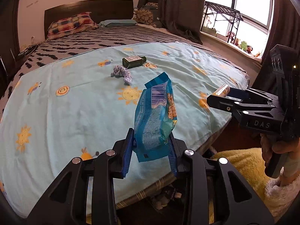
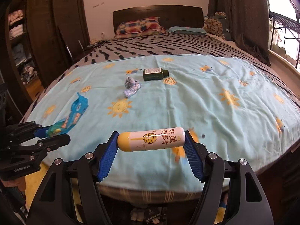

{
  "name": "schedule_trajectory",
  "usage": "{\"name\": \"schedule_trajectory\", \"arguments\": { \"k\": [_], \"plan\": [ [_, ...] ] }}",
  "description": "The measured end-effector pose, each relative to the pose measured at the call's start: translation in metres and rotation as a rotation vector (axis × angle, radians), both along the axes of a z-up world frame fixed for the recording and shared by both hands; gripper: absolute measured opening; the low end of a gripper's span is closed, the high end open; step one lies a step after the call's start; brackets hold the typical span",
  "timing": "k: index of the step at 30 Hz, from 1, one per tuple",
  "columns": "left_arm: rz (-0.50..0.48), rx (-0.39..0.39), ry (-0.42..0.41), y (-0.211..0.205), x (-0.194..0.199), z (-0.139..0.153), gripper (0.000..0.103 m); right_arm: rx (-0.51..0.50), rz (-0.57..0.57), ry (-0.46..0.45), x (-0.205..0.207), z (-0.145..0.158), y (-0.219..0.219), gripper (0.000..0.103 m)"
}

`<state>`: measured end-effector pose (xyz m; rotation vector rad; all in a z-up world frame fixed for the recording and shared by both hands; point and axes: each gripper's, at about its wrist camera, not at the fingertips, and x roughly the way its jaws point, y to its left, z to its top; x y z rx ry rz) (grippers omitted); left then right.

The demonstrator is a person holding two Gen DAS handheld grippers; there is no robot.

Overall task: Collect trash
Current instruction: 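Lower both tools into the black bin and open them, dropping bag and tube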

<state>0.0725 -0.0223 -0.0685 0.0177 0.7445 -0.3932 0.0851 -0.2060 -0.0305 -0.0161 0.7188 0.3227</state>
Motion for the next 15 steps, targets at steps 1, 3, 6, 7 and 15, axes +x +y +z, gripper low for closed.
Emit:
{"name": "schedule_trajectory", "arguments": {
  "k": [1,3,6,7,15],
  "plan": [
    [-0.004,-0.003,0.001,-0.002,-0.006,-0.002,0.032,-0.003,-0.001,-0.002,-0.009,-0.001,-0.002,0.069],
    [-0.015,-0.009,0.010,-0.006,-0.020,-0.007,0.032,-0.008,-0.003,-0.002,-0.024,-0.004,-0.005,0.069],
    [-0.036,-0.011,0.033,-0.013,-0.040,-0.019,0.032,-0.010,-0.009,0.015,-0.044,-0.016,-0.010,0.069],
    [-0.043,-0.012,0.044,-0.015,-0.047,-0.024,0.032,-0.010,-0.009,0.024,-0.049,-0.021,-0.012,0.069],
    [-0.096,-0.023,0.180,-0.031,-0.076,-0.084,0.032,0.012,-0.043,0.157,-0.076,-0.082,-0.028,0.069]
  ]
}}
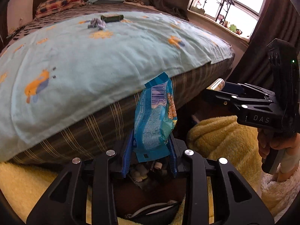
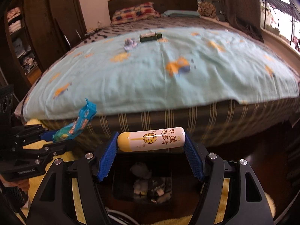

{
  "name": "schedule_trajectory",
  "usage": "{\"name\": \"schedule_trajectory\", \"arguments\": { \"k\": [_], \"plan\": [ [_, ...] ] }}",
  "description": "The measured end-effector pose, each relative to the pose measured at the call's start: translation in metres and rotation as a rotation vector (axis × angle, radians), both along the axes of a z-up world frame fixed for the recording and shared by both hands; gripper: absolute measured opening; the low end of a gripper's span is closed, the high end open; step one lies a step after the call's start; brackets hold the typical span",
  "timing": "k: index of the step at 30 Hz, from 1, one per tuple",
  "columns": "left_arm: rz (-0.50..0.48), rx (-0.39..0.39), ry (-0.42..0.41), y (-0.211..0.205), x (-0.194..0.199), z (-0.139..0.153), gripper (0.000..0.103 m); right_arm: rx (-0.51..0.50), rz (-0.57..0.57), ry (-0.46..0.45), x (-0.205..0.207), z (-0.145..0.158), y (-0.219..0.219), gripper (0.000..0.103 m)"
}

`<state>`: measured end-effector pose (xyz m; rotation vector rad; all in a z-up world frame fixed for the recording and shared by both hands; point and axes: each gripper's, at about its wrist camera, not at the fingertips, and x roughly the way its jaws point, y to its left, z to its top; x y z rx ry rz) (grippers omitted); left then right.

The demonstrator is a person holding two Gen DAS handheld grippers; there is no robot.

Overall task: Collect trash
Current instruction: 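Lower both tools into the black bin and open them, dropping bag and tube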

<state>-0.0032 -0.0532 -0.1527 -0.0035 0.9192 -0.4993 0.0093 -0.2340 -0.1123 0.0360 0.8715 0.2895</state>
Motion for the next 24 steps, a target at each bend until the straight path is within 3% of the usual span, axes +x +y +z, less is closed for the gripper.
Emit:
{"name": "schedule_trajectory", "arguments": {
  "k": [11,24],
  "plan": [
    [-0.008,0.022,0.184,-0.017,0.006,-0.092,0.032,0.018,-0.044,0.195,0.008,-0.089,-0.004,0.069],
    [0.007,0.047,0.252,-0.018,0.018,-0.130,0.032,0.016,-0.012,0.291,0.016,-0.138,0.016,0.069]
  ]
}}
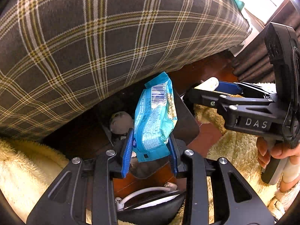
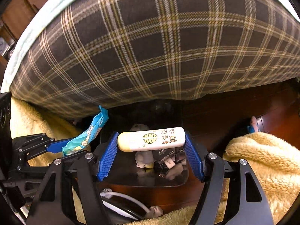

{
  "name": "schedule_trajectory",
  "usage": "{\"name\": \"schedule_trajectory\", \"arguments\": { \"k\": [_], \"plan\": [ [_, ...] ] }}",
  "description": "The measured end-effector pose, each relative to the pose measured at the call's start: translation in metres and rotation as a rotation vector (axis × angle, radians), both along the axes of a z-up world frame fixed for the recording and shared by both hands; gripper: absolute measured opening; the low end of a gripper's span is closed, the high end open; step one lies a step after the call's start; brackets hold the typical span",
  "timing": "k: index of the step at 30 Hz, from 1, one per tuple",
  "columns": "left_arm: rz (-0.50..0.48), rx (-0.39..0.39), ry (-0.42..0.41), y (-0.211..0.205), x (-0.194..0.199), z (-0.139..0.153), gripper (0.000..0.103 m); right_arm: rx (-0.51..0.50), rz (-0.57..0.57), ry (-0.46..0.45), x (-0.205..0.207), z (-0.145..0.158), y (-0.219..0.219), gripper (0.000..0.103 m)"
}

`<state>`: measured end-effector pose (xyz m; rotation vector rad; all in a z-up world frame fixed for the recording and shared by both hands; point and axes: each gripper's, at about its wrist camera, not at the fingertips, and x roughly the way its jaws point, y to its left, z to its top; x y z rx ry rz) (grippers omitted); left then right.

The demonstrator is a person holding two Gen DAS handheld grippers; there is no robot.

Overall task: Collect trash
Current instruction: 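Lower both tools into the black bin and open them, dropping bag and tube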

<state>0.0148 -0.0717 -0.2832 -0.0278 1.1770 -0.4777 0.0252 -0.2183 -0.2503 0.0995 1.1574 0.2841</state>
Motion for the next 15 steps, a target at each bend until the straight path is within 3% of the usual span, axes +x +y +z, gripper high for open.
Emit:
{"name": "schedule_trajectory", "arguments": {
  "k": [10,15],
  "plan": [
    [0.005,0.010,0.016,-0.010,0.005,-0.003,0.035,0.014,-0.001,-0.002,0.010,0.000,0.004,0.070],
    [0.020,0.013,0.003,-0.008,0.005,0.000,0.055,0.015,-0.018,-0.025,0.011,0.009,0.002,0.080]
  ]
}}
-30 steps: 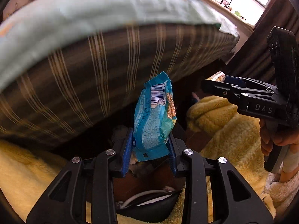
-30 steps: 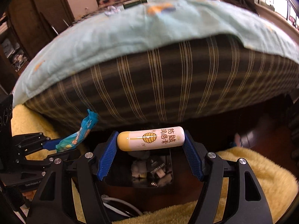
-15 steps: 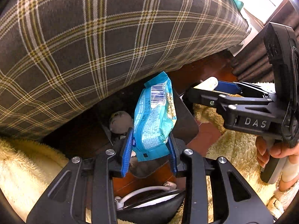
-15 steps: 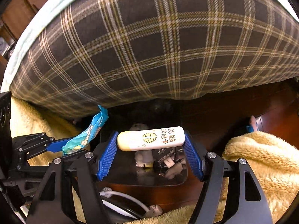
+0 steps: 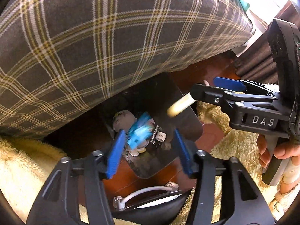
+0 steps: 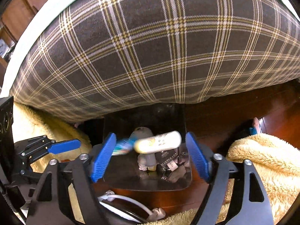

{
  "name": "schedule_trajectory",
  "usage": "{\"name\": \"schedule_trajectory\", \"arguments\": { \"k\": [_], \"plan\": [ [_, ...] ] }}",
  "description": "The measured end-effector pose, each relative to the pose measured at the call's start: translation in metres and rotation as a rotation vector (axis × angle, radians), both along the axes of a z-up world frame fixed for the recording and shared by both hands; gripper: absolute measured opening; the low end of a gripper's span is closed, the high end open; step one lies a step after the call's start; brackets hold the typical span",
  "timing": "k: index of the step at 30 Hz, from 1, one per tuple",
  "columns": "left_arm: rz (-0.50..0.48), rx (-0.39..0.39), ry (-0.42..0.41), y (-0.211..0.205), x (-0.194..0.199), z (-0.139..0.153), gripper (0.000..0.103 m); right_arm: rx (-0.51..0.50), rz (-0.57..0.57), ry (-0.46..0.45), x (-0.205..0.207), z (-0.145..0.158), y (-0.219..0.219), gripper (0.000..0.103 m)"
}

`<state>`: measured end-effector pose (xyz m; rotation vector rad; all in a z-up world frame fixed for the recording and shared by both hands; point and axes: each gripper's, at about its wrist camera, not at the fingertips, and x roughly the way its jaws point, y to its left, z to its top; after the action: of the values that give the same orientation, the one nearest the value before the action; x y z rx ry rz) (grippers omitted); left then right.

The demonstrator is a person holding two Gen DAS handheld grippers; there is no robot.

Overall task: Collect trash
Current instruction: 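Lower both tools into the black bin and open them, dropping bag and tube, then raise both open tools back over the bed toward the remaining items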

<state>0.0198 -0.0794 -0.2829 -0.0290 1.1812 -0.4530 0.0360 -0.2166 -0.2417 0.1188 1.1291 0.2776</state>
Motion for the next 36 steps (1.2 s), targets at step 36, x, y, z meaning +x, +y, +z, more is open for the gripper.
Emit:
{"name": "schedule_trajectory", "arguments": {
  "k": [36],
  "plan": [
    [0.153,0.046,-0.440,0.080,0.108,0.217,0.085,-0.030,-0.051,-0.447,0.117,0.225,0.008,0.097]
  ]
}}
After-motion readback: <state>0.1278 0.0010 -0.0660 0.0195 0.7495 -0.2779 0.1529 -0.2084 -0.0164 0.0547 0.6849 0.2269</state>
